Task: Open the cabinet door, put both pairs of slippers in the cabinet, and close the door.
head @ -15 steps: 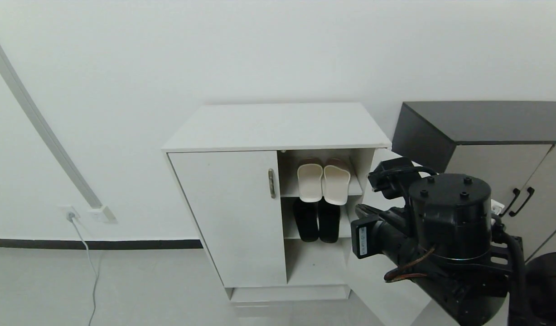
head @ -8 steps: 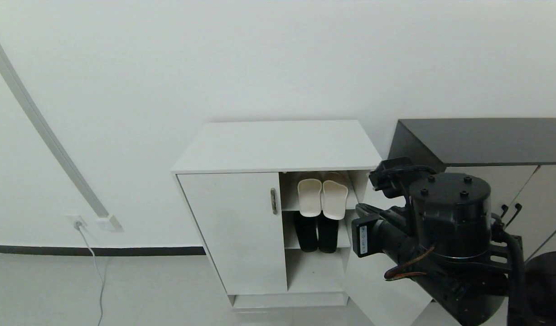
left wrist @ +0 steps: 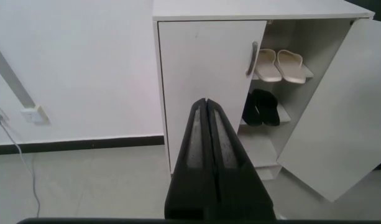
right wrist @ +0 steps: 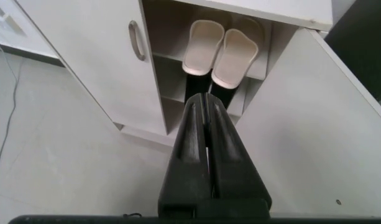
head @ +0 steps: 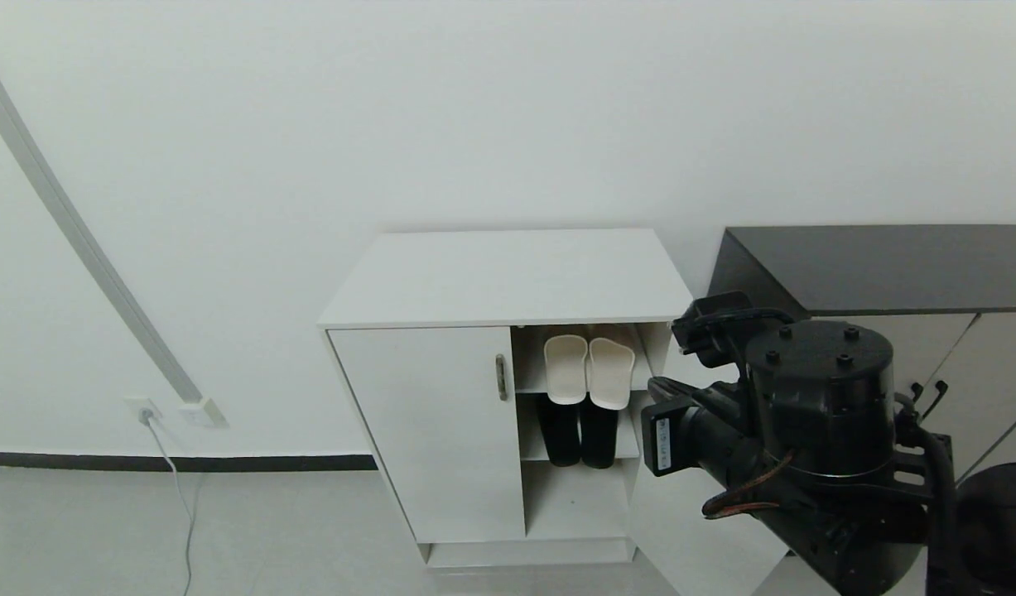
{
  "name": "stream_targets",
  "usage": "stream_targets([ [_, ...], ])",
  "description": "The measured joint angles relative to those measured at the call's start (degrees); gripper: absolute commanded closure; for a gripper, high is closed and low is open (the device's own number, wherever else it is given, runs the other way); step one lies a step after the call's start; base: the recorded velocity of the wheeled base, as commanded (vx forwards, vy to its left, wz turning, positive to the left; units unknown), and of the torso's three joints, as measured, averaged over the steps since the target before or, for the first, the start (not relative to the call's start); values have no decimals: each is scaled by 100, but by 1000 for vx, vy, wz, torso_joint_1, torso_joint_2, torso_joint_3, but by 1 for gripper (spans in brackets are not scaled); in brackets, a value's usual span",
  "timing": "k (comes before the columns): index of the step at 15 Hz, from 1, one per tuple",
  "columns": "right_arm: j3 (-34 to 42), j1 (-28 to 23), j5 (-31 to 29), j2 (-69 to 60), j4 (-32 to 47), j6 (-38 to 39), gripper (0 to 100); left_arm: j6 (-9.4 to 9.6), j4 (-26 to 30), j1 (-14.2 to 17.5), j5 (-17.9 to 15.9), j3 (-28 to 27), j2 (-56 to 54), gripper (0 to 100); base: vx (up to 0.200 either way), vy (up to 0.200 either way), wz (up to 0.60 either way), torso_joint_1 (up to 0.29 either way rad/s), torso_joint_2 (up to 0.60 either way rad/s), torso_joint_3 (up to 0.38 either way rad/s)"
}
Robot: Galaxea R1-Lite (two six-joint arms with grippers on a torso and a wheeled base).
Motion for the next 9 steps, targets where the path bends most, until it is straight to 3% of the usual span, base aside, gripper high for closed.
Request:
stream_targets([
  [5, -7, -79, 33, 2, 6, -17, 100, 10, 1, -2, -9, -2, 0, 100, 0, 0, -600, 6, -3, -1],
  [9, -18, -356, 194, 7, 0, -85, 100, 11, -2, 2, -11, -2, 0, 100, 0, 0, 0, 0, 0, 0],
])
